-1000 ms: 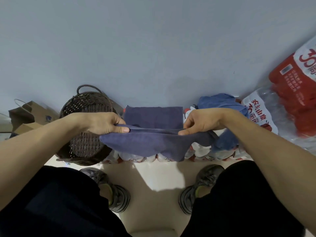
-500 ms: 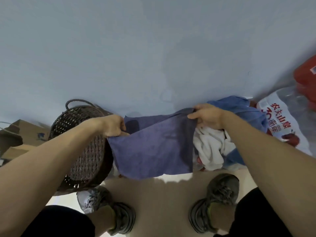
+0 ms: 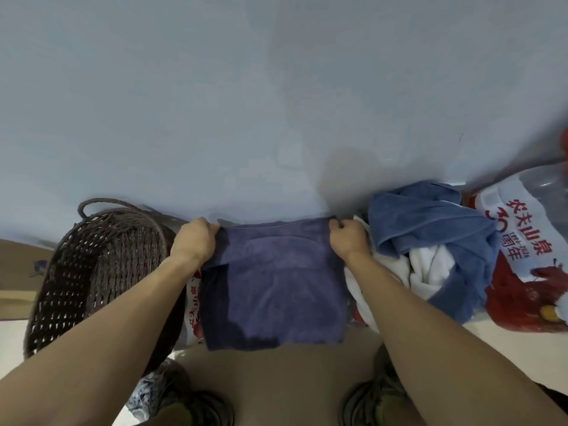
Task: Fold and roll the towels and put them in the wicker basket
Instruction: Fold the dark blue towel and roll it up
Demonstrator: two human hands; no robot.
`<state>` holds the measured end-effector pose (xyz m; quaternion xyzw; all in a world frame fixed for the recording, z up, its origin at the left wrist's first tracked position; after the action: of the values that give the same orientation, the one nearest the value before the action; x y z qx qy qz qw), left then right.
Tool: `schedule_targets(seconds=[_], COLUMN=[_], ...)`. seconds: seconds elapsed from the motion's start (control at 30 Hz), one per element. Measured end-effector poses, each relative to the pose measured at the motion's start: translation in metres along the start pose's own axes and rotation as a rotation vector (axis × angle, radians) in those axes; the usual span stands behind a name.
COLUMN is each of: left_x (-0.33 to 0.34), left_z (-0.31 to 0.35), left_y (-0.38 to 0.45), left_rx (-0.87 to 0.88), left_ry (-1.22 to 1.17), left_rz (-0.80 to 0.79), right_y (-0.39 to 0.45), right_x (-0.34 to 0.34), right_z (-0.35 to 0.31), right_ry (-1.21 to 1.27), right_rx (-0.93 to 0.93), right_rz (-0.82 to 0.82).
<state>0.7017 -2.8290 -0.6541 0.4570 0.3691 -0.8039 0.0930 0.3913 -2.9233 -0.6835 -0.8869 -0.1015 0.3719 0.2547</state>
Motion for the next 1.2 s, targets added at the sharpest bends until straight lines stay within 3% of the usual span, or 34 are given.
schedule_targets(seconds=[0.13, 0.2, 0.3, 0.37, 0.5, 0.6, 0.67, 0.83, 1.03, 1.2], left_x=[0.002, 0.004, 0.010, 0.014, 0.018, 0.019, 0.014, 0.002, -0.002, 0.004], left_z=[-0.003, 0.001, 0.004, 0.000, -0.005, -0.004, -0.001, 0.003, -0.003, -0.013], left_y=[0.007, 0.007, 0.010, 0.014, 0.019, 0.018, 0.016, 0.006, 0.003, 0.007], left_rx=[-0.024, 0.053, 0.168, 0.154, 0.125, 0.149, 0.188, 0.200, 0.146, 0.080], left_ry=[-0.083, -0.143, -0.003, 0.124, 0.145, 0.143, 0.110, -0.051, -0.648, -0.590], left_rz=[0.084, 0.091, 0.058, 0.010, -0.058, -0.093, -0.030, 0.092, 0.110, 0.170], right_y=[0.003, 0.004, 0.003, -0.001, -0.003, 0.003, 0.004, 0.003, 0.016, 0.019], right_x=[0.003, 0.002, 0.003, 0.004, -0.005, -0.003, -0.001, -0.005, -0.022, -0.026], right_z=[0.002, 0.002, -0.001, -0.004, -0.015, -0.018, -0.017, -0.018, -0.004, 0.007], right_ry=[-0.016, -0.024, -0.045, -0.096, -0.375, -0.462, -0.400, -0.099, 0.370, 0.544], right_rx=[0.016, 0.021, 0.006, -0.019, -0.134, -0.218, -0.244, -0.292, -0.117, -0.050], right_rz=[0.024, 0.034, 0.044, 0.059, 0.126, 0.008, -0.058, 0.001, -0.216, -0.232])
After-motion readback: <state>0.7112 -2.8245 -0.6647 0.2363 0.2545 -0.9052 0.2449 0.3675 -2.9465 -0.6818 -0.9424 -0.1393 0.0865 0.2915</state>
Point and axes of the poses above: each hand's wrist, its own y-axis towards the middle knuckle, its own x-axis out of the palm, z = x × y, the point moved 5 cm from there along y, towards the middle knuckle, and after that the axes turned 6 degrees about -z, right-handed, at the moved point
